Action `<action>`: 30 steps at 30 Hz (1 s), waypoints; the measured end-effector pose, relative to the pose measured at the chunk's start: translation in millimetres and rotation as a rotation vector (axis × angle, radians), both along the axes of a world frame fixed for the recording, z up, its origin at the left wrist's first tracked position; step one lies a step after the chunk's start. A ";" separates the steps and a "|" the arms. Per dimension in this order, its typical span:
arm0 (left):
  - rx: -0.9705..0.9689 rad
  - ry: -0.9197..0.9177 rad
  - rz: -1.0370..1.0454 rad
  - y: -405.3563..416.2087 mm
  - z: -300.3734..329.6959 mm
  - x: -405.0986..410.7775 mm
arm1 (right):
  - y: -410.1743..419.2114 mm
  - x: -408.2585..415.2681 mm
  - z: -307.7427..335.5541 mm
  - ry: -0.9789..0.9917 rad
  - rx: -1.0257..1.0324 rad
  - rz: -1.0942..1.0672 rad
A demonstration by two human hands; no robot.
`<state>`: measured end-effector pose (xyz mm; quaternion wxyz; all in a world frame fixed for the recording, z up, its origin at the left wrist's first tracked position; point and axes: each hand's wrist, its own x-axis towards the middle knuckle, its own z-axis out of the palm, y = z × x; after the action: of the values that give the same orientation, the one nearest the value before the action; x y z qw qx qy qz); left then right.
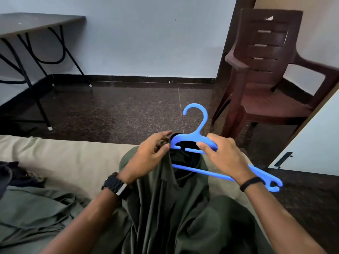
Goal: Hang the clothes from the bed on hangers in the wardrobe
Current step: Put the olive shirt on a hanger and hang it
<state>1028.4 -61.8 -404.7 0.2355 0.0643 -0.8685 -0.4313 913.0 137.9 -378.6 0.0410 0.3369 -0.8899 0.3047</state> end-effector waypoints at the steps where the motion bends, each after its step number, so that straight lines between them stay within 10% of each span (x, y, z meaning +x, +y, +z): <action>1: -0.010 -0.031 -0.018 -9.1 7.5 3.1 | -5.9 -1.3 -0.1 -0.034 -0.023 0.016; 11: -0.213 -0.247 -0.147 -56.5 34.8 -2.0 | -64.4 5.5 16.5 -0.014 0.046 0.166; 17: -0.299 -0.248 -0.084 -68.5 21.4 -11.7 | -43.6 29.9 -3.6 0.610 -0.203 0.091; 22: -0.341 -0.237 -0.056 -67.2 18.7 -17.7 | -29.3 52.4 -56.4 0.067 0.236 0.195; 30: -0.442 -0.053 0.007 -59.8 25.9 -19.5 | -25.8 37.3 -62.3 -0.081 -0.129 0.135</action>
<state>1008.9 -121.6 -378.7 0.2225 0.0255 -0.9476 -0.2280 950.3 112.1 -440.9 0.0060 0.3802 -0.8447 0.3768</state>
